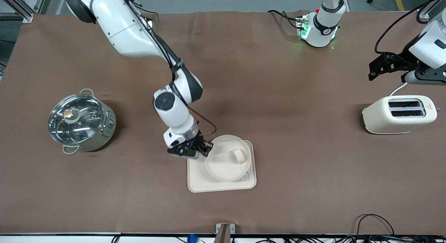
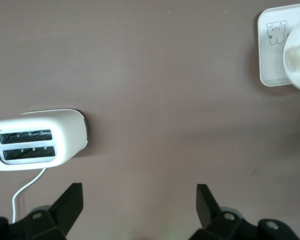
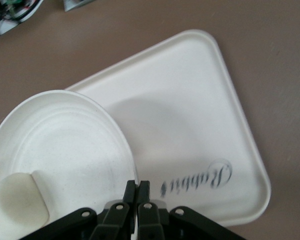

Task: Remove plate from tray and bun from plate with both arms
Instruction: 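Lift the plate with bun off the tray and set it down, then open and retract the right gripper while the left gripper reaches the plate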

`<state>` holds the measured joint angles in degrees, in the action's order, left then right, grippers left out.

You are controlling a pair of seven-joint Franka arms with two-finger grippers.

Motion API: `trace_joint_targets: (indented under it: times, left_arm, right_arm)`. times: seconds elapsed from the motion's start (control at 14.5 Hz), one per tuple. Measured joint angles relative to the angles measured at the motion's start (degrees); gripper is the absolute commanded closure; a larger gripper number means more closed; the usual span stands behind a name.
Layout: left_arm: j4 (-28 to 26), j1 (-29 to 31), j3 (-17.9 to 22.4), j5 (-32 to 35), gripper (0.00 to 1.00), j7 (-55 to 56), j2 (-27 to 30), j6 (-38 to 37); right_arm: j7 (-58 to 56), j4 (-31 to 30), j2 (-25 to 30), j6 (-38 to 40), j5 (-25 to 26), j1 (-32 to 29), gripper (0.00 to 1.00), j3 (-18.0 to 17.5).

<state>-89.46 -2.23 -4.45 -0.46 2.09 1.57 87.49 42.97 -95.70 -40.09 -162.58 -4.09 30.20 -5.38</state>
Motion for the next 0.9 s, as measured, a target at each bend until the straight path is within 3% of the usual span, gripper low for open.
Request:
trace_joint_targets:
  times: [0.21,0.35,0.69,0.9]
  left_arm:
    - [0.0,0.0,0.0,0.0,0.0,0.0,0.0,0.0]
    - [0.0,0.0,0.0,0.0,0.0,0.0,-0.1,0.0]
    - [0.6,0.0,0.0,0.0,0.0,0.0,-0.3,0.0]
    - [1.1,0.0,0.0,0.1,0.0,0.0,-0.5,0.0]
  right_arm:
    - [0.6,-15.3,4.0,-12.5,0.0,2.8,1.0,-1.9]
    - [1.0,-21.4,6.0,-15.1,0.0,3.9,1.0,-2.1]
    - [1.0,-31.5,15.0,-14.4,0.0,3.8,0.98,-2.0]
    - [1.0,-34.4,16.3,-14.3,0.0,4.6,0.97,-2.3]
